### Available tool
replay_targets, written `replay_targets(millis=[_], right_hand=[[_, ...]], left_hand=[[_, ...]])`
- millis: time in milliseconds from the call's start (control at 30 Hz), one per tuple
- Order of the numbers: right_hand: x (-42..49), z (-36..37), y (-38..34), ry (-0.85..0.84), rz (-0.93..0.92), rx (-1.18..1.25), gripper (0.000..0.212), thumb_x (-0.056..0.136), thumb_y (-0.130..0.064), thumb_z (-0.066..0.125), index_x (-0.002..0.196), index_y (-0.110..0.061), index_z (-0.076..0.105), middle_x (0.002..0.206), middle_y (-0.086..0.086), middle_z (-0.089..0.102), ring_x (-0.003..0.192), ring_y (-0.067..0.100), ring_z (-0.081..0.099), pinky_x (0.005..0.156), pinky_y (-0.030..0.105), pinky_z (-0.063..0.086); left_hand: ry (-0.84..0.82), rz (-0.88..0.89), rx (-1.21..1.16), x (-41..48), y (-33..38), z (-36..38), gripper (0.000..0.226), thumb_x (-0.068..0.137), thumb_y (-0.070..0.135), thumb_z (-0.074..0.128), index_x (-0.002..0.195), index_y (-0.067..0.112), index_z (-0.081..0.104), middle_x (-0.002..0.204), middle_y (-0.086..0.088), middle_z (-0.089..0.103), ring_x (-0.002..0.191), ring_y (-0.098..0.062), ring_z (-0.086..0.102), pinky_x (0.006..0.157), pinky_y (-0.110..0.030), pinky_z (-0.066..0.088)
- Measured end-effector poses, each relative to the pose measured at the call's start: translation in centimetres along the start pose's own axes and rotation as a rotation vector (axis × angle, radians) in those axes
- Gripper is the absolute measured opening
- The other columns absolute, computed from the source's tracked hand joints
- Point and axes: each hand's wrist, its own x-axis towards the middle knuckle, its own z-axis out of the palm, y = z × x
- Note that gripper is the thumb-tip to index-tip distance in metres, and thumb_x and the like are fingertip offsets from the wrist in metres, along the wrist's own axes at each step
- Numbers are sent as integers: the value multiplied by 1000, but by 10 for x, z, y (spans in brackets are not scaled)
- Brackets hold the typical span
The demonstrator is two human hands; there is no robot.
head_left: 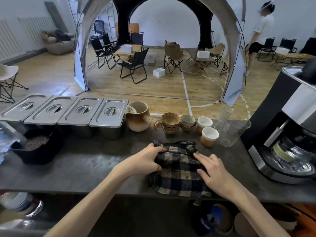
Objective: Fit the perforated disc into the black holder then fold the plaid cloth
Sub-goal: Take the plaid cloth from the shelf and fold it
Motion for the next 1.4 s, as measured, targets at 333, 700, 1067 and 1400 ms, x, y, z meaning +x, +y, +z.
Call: replay_targets(millis=[333, 700, 1067, 1400], right_hand=[[-8, 2, -13, -41, -12, -125, 59, 97, -47, 24, 152, -26, 15, 157, -12, 22, 126, 4, 22, 99, 23, 15], [4, 16, -39, -56, 5, -196, 72, 86, -54, 1, 152, -28, 11, 157, -14, 18, 134, 1, 10, 96, 19, 7], [15, 34, -69, -30, 31, -250, 72, 87, -51, 2, 152, -23, 18, 157, -10, 24, 116, 6, 27, 88, 20, 10], [35, 57, -123, -11, -25, -221, 67, 91, -47, 6, 152, -20, 18, 157, -5, 25, 116, 10, 30, 93, 26, 19]], left_hand=[[-3, -24, -30, -11, -14, -4, 68, 88, 15, 66, 148, 21, 33, 120, 2, 34, 115, -19, 44, 91, -22, 34], [-1, -9, -43, -18, -41, -20, 69, 86, 14, 68, 147, 19, 36, 128, 0, 33, 126, -21, 42, 94, -19, 33], [17, 29, -47, -37, -67, -31, 70, 88, 11, 65, 150, 16, 30, 140, -6, 25, 134, -25, 35, 99, -21, 33], [60, -22, -58, -64, -119, -53, 71, 88, 13, 66, 149, 17, 31, 140, -4, 26, 135, -23, 34, 99, -18, 29]])
